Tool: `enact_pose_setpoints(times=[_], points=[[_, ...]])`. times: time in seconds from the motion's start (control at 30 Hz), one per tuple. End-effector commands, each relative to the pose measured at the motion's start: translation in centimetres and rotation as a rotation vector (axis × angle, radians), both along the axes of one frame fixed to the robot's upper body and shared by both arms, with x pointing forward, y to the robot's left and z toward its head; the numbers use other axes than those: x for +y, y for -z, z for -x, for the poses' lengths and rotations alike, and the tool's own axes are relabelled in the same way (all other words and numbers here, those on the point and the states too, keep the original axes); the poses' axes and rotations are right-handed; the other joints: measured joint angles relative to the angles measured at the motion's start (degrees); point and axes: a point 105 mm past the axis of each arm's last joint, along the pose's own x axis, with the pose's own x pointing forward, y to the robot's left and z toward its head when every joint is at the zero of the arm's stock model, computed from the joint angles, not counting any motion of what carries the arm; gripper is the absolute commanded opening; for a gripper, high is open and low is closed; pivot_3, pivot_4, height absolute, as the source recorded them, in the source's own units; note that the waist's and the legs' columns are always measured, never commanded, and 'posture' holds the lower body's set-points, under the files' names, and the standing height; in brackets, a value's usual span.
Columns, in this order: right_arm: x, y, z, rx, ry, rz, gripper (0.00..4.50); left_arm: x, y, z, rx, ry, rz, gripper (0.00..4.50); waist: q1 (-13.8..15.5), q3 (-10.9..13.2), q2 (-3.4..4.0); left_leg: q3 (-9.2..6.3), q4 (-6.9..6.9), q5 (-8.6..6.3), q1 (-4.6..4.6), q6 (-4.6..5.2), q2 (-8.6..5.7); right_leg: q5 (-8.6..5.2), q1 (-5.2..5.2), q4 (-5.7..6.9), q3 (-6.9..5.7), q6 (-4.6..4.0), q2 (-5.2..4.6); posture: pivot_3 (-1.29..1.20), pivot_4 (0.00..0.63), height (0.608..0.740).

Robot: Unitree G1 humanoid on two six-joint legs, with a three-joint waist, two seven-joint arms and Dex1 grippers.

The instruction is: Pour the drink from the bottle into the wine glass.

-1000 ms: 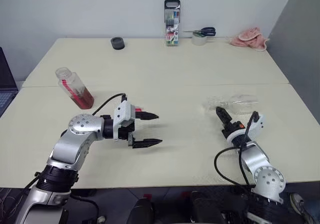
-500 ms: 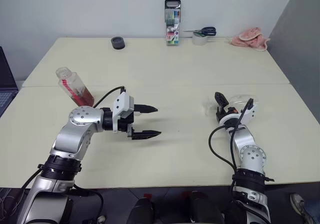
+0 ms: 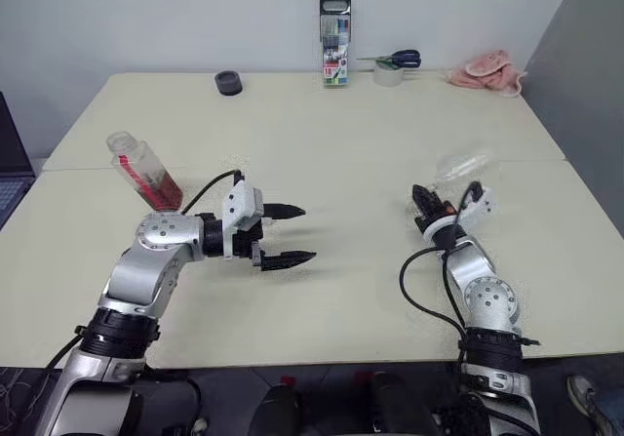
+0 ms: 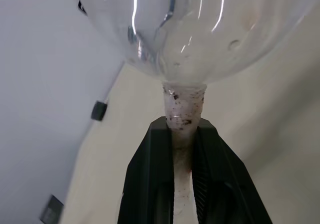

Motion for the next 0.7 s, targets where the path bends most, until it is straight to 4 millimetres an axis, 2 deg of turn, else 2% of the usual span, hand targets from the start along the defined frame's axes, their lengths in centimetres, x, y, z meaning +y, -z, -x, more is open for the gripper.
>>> enact_pose_setpoints(times=[0.03,0.1,0.13,0.2,0.3,0.53,0.63,0.7], points=[[2.9,-1.1,1.1,-0.170,-0.099,0.337,0.17,0.3,-0.8,0.3,-0.033,-0.043,0.013,4.50,-0.06,0.00,0.00,0.00,-0.01,0.00,0.00,0.00,0.00,0.00,0.00,-0.02,0.00,0.00,0.00,0.00,0.150,0.740],[4.3,0.6,1.6,-0.219,-0.156,0.569,0.17,0.8,-0.3,0.3,-0.006,-0.110,0.027,4.50,-0.06,0.00,0.00,0.01,-0.04,0.00,-0.01,0.00,0.00,0.00,0.01,-0.09,0.00,0.00,-0.01,0.00,0.150,0.740],[4.6,1.2,1.8,-0.232,-0.174,0.630,0.17,0.9,-0.2,0.3,0.001,-0.132,0.030,4.50,-0.13,0.00,-0.01,0.01,-0.04,0.00,-0.01,0.00,0.00,0.00,0.01,-0.14,0.00,0.01,-0.01,0.00,0.150,0.740],[5.1,2.1,2.2,-0.248,-0.209,0.691,0.17,1.8,0.2,0.3,0.011,-0.214,0.038,4.50,-0.11,-0.01,-0.03,-0.01,-0.03,0.00,0.00,0.00,0.01,0.00,0.05,-0.17,-0.02,0.03,-0.01,0.00,0.150,0.740],[5.4,2.4,2.2,-0.277,-0.226,0.719,0.17,3.0,0.7,0.4,0.016,-0.314,0.033,4.50,-0.13,-0.02,-0.05,-0.06,-0.03,0.00,0.05,0.00,0.05,0.00,0.15,-0.21,-0.06,0.02,-0.01,0.00,0.150,0.740],[6.5,-0.6,1.6,-0.431,-0.271,0.701,0.17,4.8,0.9,1.2,0.039,-0.475,0.064,4.50,-0.13,-0.02,-0.08,-0.12,-0.04,0.00,0.08,-0.01,0.06,0.00,0.18,-0.22,-0.09,0.02,-0.01,0.00,0.150,0.740],[8.5,-3.1,0.9,-0.540,-0.301,0.669,0.17,5.9,0.5,1.3,0.028,-0.571,0.093,4.50,-0.24,0.02,-0.09,-0.13,-0.06,0.00,0.07,-0.02,0.07,0.00,0.16,-0.21,-0.10,0.01,-0.01,0.00,0.150,0.740],[10.0,-3.8,0.2,-0.576,-0.329,0.656,0.17,6.6,0.4,1.3,0.030,-0.619,0.103,4.50,-0.17,0.04,-0.10,-0.13,-0.04,0.00,0.07,-0.02,0.07,0.01,0.17,-0.22,-0.11,0.02,-0.02,0.00,0.150,0.740]])
